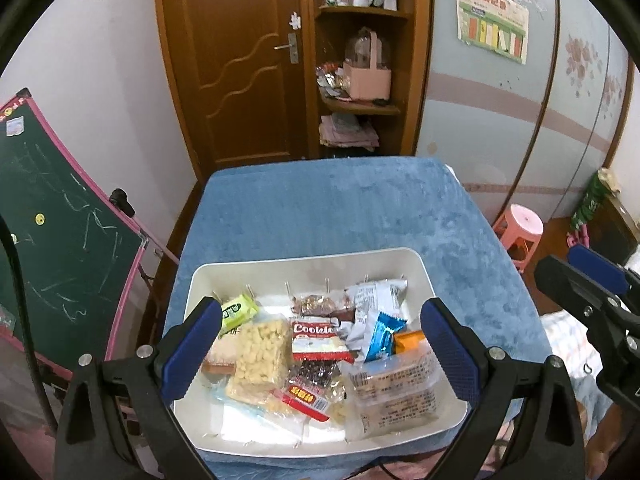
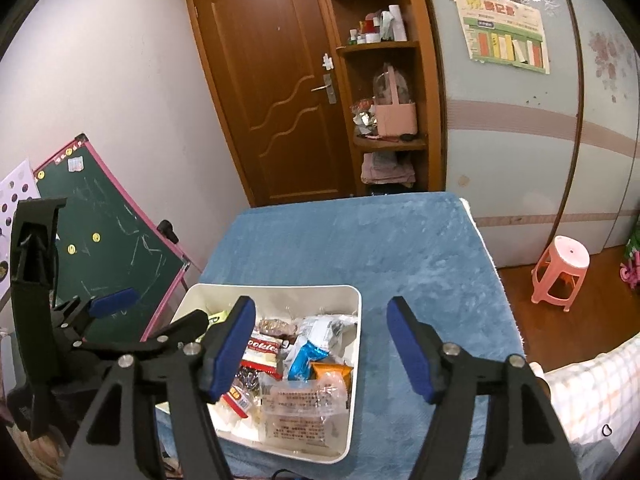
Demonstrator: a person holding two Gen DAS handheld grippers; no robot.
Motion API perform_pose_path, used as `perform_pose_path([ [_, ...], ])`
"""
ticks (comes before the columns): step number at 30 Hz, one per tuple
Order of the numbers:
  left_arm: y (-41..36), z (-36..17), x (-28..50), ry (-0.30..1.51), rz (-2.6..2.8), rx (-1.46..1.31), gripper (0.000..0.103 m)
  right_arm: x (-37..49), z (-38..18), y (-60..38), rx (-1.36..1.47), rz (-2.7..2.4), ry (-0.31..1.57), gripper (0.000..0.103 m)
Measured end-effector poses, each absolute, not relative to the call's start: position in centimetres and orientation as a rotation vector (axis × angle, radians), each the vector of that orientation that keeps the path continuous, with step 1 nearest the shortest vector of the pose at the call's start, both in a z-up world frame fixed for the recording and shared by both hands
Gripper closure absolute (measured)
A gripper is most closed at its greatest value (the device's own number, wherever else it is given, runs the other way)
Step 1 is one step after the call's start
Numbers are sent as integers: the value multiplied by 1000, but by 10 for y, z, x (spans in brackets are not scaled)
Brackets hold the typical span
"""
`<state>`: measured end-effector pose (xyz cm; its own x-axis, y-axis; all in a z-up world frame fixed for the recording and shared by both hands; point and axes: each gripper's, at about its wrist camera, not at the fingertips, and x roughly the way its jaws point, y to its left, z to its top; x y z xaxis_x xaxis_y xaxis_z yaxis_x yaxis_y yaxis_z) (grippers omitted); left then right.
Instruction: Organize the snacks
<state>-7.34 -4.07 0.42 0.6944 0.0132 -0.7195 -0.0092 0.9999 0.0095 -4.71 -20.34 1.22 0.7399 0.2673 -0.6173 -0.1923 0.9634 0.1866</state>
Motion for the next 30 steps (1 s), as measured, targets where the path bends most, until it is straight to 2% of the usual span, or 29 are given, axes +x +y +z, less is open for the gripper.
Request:
perform_pose_path([
  [30, -48, 7, -63, 788, 23, -10, 3, -32, 5, -206, 106, 265, 729, 34],
])
